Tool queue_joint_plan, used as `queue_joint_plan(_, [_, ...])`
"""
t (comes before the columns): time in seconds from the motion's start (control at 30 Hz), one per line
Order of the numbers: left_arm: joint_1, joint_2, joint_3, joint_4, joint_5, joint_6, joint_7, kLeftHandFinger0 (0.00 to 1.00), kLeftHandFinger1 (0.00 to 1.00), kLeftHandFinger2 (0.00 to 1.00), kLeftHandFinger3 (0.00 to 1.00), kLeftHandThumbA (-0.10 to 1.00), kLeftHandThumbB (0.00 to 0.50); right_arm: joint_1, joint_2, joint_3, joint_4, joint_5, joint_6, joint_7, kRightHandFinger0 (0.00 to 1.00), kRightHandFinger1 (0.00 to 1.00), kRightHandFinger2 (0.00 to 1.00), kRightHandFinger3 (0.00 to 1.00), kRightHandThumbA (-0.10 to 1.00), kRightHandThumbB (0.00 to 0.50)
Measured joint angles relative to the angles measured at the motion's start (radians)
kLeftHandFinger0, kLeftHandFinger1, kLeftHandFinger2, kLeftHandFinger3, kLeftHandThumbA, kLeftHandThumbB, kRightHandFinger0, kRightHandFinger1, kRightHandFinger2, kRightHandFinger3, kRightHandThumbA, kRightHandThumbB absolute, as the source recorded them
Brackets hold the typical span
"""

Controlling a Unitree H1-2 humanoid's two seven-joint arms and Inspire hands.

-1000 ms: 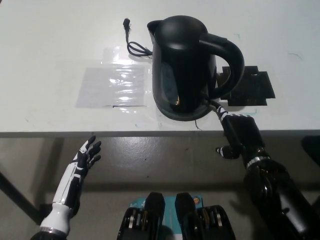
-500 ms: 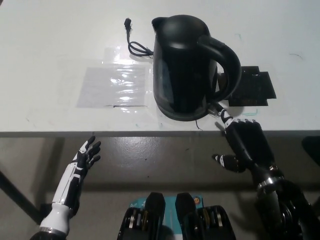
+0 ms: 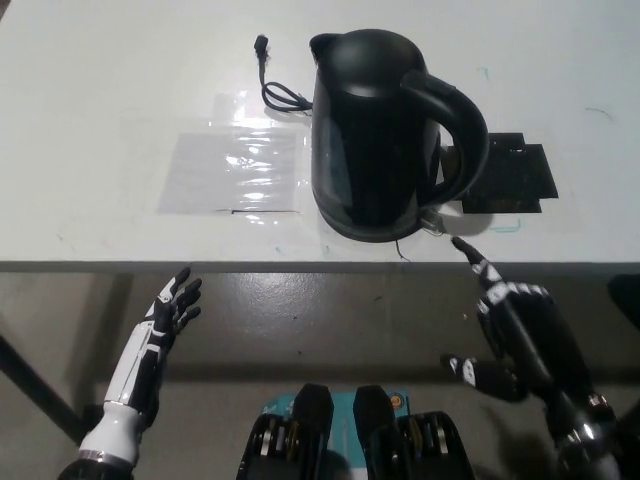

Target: A kettle is kept at the center of the table close to the robot and the robot uses its right index finger to press downwards on the transparent start boiling button

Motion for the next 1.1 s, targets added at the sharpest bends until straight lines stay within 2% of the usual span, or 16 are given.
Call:
queue_joint_plan(0.03, [0.0, 0.0, 0.0, 0.0, 0.0, 0.0, 0.0, 1.0, 1.0, 1.0, 1.0, 1.0, 0.185, 0.021, 0.0, -0.012, -0.002, 0.014, -0.019, -0.008, 0.39, 0.39, 0.51, 1.0, 1.0, 0.266])
queue_joint_plan(0.07, [0.0, 0.0, 0.0, 0.0, 0.0, 0.0, 0.0, 1.0, 1.0, 1.0, 1.0, 1.0, 0.188, 0.031, 0.0, -0.017, -0.001, 0.021, -0.027, -0.012, 0.44, 0.44, 0.63, 1.0, 1.0, 0.277])
queue_joint_plan(0.17, [0.003, -0.001, -0.001, 0.001, 0.0, 0.001, 0.0, 1.0, 1.0, 1.0, 1.0, 1.0, 0.203, 0.09, 0.001, -0.053, 0.008, 0.074, -0.089, -0.033, 0.76, 0.81, 1.0, 1.0, 1.0, 0.23])
queue_joint_plan(0.2, [0.003, -0.001, -0.001, 0.001, 0.0, 0.001, 0.0, 1.0, 1.0, 1.0, 1.0, 1.0, 0.202, 0.099, 0.002, -0.06, 0.013, 0.088, -0.105, -0.036, 0.79, 0.85, 1.0, 1.0, 1.0, 0.23])
queue_joint_plan(0.23, [0.004, -0.001, -0.001, 0.002, 0.0, 0.002, 0.0, 1.0, 1.0, 1.0, 1.0, 1.0, 0.195, 0.109, 0.003, -0.067, 0.023, 0.104, -0.121, -0.039, 0.93, 0.99, 1.0, 1.0, 1.0, 0.229])
queue_joint_plan(0.27, [0.005, -0.001, -0.001, 0.002, 0.0, 0.002, 0.0, 1.0, 1.0, 1.0, 1.0, 1.0, 0.197, 0.117, 0.005, -0.073, 0.036, 0.119, -0.141, -0.043, 1.0, 1.0, 1.0, 1.0, 1.0, 0.25])
queue_joint_plan(0.4, [0.012, -0.001, -0.001, 0.002, 0.0, 0.002, 0.0, 1.0, 1.0, 1.0, 1.0, 1.0, 0.205, 0.134, 0.011, -0.098, 0.092, 0.171, -0.203, -0.056, 1.0, 1.0, 1.0, 1.0, 1.0, 0.292])
queue_joint_plan(0.6, [0.024, -0.001, -0.001, 0.002, 0.0, 0.003, 0.0, 1.0, 1.0, 1.0, 1.0, 1.0, 0.201, 0.137, 0.039, -0.141, 0.2, 0.275, -0.306, -0.079, 1.0, 1.0, 1.0, 1.0, 1.0, 0.284])
queue_joint_plan(0.77, [0.027, -0.001, -0.001, 0.002, 0.0, 0.003, 0.0, 1.0, 1.0, 1.0, 1.0, 1.0, 0.194, 0.13, 0.058, -0.178, 0.284, 0.365, -0.384, -0.097, 1.0, 1.0, 1.0, 1.0, 1.0, 0.309])
queue_joint_plan(0.9, [0.032, -0.001, -0.001, 0.002, -0.002, -0.002, 0.0, 1.0, 1.0, 1.0, 1.0, 1.0, 0.189, 0.114, 0.068, -0.196, 0.337, 0.43, -0.439, -0.111, 1.0, 1.0, 1.0, 1.0, 1.0, 0.303])
queue_joint_plan(1.0, [0.04, -0.001, -0.001, 0.003, -0.003, -0.007, 0.0, 1.0, 1.0, 1.0, 1.0, 1.0, 0.197, 0.101, 0.073, -0.197, 0.358, 0.459, -0.466, -0.124, 1.0, 1.0, 1.0, 1.0, 1.0, 0.316])
queue_joint_plan(1.07, [0.045, -0.001, -0.002, 0.003, -0.004, -0.009, 0.0, 1.0, 1.0, 1.0, 1.0, 1.0, 0.194, 0.099, 0.075, -0.196, 0.368, 0.472, -0.477, -0.132, 1.0, 1.0, 1.0, 1.0, 1.0, 0.292])
queue_joint_plan(1.1, [0.048, -0.001, -0.002, 0.003, -0.004, -0.01, 0.0, 1.0, 1.0, 1.0, 1.0, 1.0, 0.192, 0.099, 0.075, -0.195, 0.372, 0.476, -0.48, -0.136, 1.0, 1.0, 1.0, 1.0, 1.0, 0.299])
